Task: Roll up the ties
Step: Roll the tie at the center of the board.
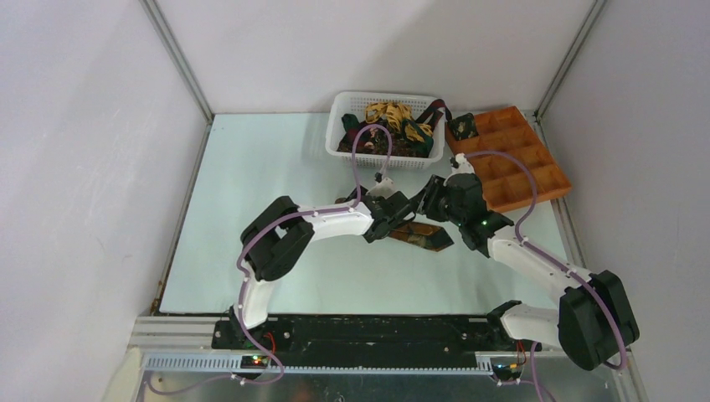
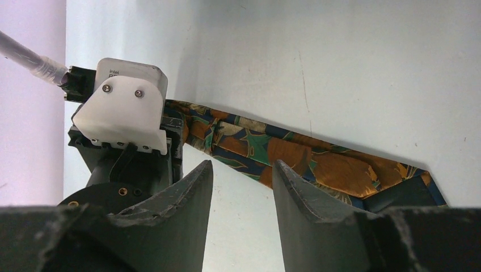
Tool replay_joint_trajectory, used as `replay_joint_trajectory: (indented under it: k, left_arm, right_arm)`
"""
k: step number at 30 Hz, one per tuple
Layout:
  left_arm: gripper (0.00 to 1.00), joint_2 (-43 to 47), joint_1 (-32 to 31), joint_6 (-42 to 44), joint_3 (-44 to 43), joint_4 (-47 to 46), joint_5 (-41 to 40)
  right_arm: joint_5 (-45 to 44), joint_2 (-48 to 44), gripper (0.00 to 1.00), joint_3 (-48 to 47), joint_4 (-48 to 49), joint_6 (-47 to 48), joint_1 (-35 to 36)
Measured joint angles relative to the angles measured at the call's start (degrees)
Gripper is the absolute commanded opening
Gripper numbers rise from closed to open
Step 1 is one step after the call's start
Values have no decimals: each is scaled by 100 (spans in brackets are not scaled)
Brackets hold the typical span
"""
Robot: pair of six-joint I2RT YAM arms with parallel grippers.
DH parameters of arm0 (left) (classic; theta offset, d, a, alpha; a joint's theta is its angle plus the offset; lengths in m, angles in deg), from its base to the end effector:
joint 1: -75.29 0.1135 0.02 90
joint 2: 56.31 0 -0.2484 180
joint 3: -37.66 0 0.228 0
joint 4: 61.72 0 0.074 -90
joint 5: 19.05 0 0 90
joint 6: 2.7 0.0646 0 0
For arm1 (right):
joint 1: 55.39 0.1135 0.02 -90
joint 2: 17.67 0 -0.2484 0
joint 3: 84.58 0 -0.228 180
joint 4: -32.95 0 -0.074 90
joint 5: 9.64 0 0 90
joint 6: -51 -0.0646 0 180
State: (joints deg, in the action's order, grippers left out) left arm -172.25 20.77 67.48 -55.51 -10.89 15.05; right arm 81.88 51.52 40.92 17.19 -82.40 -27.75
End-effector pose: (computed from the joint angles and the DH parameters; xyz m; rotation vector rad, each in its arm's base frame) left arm 0.2583 -0.2703 0.1429 0.5027 2.1813 0.7493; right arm 0.2400 0.1276 0.2176 0.2848 2.1797 0.7544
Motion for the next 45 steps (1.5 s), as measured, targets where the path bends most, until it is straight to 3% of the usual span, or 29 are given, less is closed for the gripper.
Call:
replay_joint_trajectory:
  k: [33,45]
  left_arm:
    - [52,-192,-140,-72,-457,474,636]
    - [58,-192,-140,-92,-463,439,1123]
  right_arm:
    - [-153,-42,47,85,-114,50,-79]
    - [-155,-48,47,85,-109,48,-87]
